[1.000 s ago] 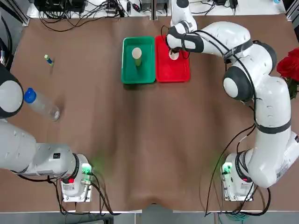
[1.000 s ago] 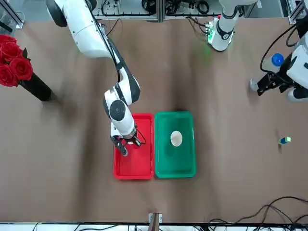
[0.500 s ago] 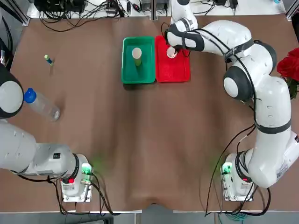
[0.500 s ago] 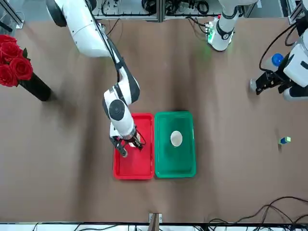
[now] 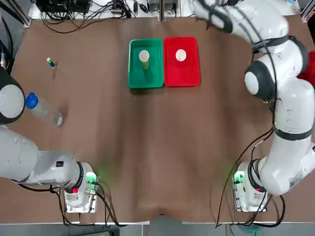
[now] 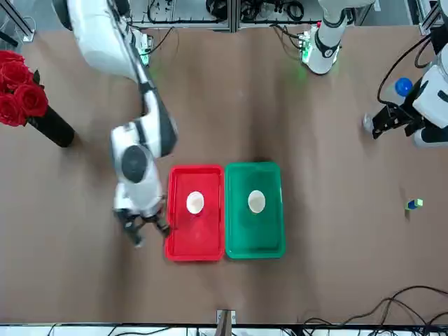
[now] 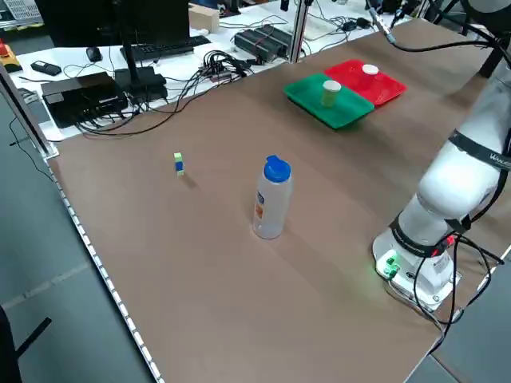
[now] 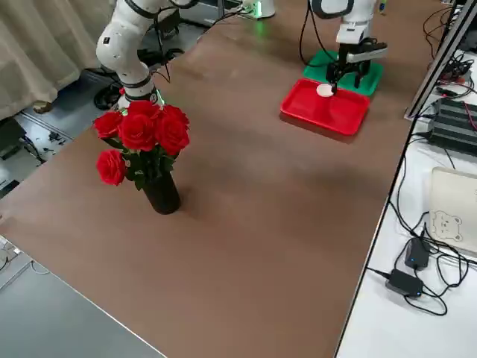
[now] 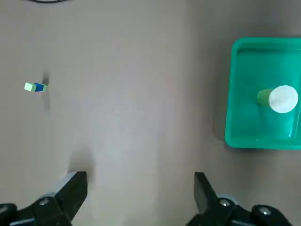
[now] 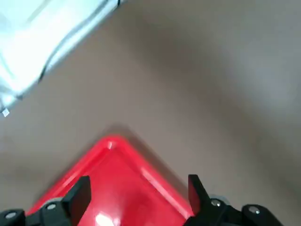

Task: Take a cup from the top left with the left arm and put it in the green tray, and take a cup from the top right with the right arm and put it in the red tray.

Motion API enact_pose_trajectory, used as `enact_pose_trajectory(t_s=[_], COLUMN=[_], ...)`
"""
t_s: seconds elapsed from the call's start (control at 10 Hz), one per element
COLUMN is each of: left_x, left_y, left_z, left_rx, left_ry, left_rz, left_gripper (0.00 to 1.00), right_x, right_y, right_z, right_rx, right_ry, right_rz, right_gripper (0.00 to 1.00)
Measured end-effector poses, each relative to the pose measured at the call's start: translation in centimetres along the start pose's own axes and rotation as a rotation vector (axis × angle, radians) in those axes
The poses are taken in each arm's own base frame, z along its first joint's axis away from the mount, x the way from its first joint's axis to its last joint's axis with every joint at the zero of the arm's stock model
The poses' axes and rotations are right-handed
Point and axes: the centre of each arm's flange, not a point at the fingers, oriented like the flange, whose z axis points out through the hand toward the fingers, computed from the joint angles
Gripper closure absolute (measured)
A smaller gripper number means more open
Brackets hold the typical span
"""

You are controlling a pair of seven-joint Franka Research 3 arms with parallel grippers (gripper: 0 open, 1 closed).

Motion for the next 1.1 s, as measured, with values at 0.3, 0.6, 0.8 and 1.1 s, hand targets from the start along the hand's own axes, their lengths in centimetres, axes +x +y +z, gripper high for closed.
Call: enact_pose_trajectory(t_s=[0.3,0.6,0.8,1.1], left_x=[-0.6,-0.7,-0.7,-0.7], left_y=[0.3,0.4,0.5,0.5], left_z=[0.5,0.6,0.6,0.4], left_rx=[-0.016,-0.016,-0.016,-0.017], left_ry=[-0.058,-0.066,-0.065,-0.062], left_rz=[0.003,0.004,0.005,0.006], left_gripper=[0.00,0.00,0.00,0.00], right_x=[11.6,21.6,21.9,16.4], right_y=[9.0,22.4,27.8,28.2], right_z=[-7.1,-10.4,-12.5,-16.5], right_rx=[0.008,-0.053,-0.053,-0.001], right_ry=[0.029,-0.027,-0.074,-0.105], right_rz=[-0.042,-0.336,-0.500,-0.572], right_gripper=[0.08,0.05,0.05,0.05])
